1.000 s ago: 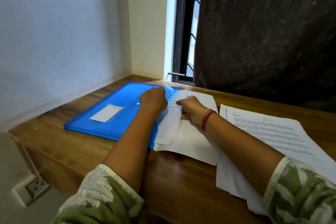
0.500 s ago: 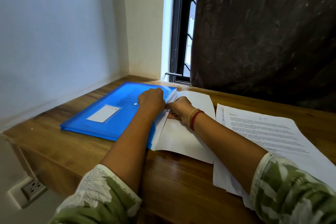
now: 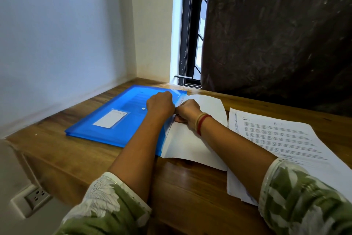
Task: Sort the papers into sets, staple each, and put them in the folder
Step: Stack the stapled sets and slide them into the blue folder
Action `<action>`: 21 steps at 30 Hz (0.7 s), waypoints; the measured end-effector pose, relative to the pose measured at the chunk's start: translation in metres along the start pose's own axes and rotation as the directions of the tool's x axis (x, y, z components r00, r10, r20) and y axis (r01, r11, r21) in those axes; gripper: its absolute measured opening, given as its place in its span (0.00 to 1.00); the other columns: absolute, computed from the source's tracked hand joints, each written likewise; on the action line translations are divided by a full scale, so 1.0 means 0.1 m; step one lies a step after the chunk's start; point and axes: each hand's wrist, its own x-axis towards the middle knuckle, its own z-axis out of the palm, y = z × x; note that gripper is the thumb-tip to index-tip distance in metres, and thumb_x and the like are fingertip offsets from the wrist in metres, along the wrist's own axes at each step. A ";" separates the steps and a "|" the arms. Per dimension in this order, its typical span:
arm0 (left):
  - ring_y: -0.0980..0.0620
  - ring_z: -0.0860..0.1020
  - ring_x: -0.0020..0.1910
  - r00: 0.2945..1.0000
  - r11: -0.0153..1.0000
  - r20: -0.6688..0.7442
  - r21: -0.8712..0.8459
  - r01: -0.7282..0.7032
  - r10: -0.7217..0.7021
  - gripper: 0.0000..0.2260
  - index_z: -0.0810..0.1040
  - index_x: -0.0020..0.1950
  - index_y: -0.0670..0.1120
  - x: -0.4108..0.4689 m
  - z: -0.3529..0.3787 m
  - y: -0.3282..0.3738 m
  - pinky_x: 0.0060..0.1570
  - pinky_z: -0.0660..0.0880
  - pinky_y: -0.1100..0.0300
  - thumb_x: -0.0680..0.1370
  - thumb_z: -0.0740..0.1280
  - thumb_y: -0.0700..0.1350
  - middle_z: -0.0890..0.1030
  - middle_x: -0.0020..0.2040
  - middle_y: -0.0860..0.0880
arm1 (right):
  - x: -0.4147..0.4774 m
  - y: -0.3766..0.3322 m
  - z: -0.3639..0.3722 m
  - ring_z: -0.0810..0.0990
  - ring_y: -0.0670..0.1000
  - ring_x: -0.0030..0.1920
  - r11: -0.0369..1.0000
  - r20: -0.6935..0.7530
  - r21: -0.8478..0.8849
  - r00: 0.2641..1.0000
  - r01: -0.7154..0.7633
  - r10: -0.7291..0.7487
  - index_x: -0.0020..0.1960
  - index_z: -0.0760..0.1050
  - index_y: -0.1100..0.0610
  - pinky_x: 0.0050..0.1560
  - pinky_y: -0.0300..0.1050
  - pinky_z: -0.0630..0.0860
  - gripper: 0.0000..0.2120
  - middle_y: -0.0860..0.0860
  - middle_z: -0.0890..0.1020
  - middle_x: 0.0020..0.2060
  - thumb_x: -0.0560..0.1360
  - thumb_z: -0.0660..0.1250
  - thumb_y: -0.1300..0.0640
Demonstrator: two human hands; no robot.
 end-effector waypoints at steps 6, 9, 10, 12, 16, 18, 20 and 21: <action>0.43 0.77 0.54 1.000 0.999 0.007 -0.054 0.006 -0.006 0.10 0.75 0.59 0.42 0.02 0.03 -0.03 0.46 0.69 0.56 0.79 0.60 0.42 0.79 0.55 0.43 | 0.03 -0.02 0.08 0.79 0.56 0.36 1.000 0.030 -0.013 0.999 -0.019 0.020 0.56 0.76 0.65 0.39 0.47 0.82 0.15 0.60 0.80 0.40 0.71 0.61 0.70; 0.43 0.77 0.55 1.000 0.999 0.012 -0.047 0.001 -0.001 0.10 0.76 0.58 0.42 0.02 0.04 -0.05 0.46 0.70 0.56 0.79 0.60 0.43 0.79 0.55 0.43 | -0.04 -0.08 0.00 0.81 0.57 0.37 0.997 0.068 0.050 0.996 -0.053 0.050 0.57 0.74 0.66 0.36 0.46 0.82 0.14 0.63 0.80 0.45 0.73 0.59 0.73; 0.43 0.77 0.55 1.000 0.999 0.018 -0.045 0.000 0.001 0.10 0.76 0.58 0.42 0.02 0.04 -0.05 0.47 0.70 0.56 0.80 0.61 0.43 0.79 0.56 0.43 | -0.10 -0.10 -0.05 0.80 0.56 0.36 0.995 0.091 0.076 0.994 -0.066 0.059 0.58 0.73 0.66 0.32 0.43 0.81 0.13 0.62 0.79 0.46 0.75 0.59 0.72; 0.43 0.77 0.55 1.000 0.999 0.026 -0.037 0.003 -0.002 0.10 0.76 0.58 0.42 0.02 0.04 -0.05 0.47 0.69 0.55 0.80 0.61 0.44 0.79 0.56 0.43 | -0.23 -0.14 -0.20 0.80 0.54 0.35 0.988 0.130 0.135 0.990 -0.079 0.061 0.57 0.72 0.66 0.34 0.41 0.82 0.10 0.61 0.78 0.46 0.77 0.59 0.71; 0.43 0.76 0.57 1.000 1.000 0.021 0.019 0.008 -0.008 0.11 0.75 0.59 0.44 -0.05 0.04 -0.01 0.45 0.67 0.56 0.78 0.64 0.46 0.78 0.56 0.44 | -0.40 -0.15 -0.69 0.80 0.52 0.38 0.989 0.050 0.136 0.998 -0.055 0.048 0.58 0.74 0.67 0.43 0.43 0.82 0.09 0.60 0.80 0.44 0.78 0.63 0.66; 0.43 0.76 0.57 1.000 0.999 -0.003 0.042 0.005 -0.005 0.12 0.74 0.59 0.44 -0.10 0.04 0.05 0.45 0.66 0.56 0.77 0.65 0.46 0.78 0.57 0.45 | -0.50 -0.13 -1.10 0.80 0.51 0.38 0.998 -0.037 0.045 0.998 0.043 -0.042 0.53 0.77 0.64 0.39 0.39 0.80 0.05 0.58 0.80 0.40 0.77 0.65 0.65; 0.43 0.76 0.57 0.999 1.000 -0.037 0.013 -0.013 0.014 0.11 0.75 0.57 0.45 -0.14 0.03 0.13 0.45 0.67 0.56 0.77 0.65 0.47 0.78 0.56 0.45 | -0.62 -0.07 -1.59 0.78 0.48 0.38 0.979 -0.130 -0.122 0.975 0.164 -0.180 0.46 0.78 0.59 0.37 0.37 0.79 0.03 0.54 0.80 0.39 0.77 0.66 0.64; 0.44 0.76 0.57 0.998 0.999 -0.055 -0.026 -0.031 0.030 0.12 0.75 0.58 0.45 -0.16 0.04 0.19 0.47 0.68 0.55 0.77 0.65 0.48 0.78 0.57 0.45 | -0.67 -0.03 -1.83 0.78 0.48 0.39 0.957 -0.176 -0.207 0.954 0.204 -0.241 0.45 0.79 0.57 0.38 0.38 0.78 0.04 0.53 0.80 0.39 0.77 0.66 0.63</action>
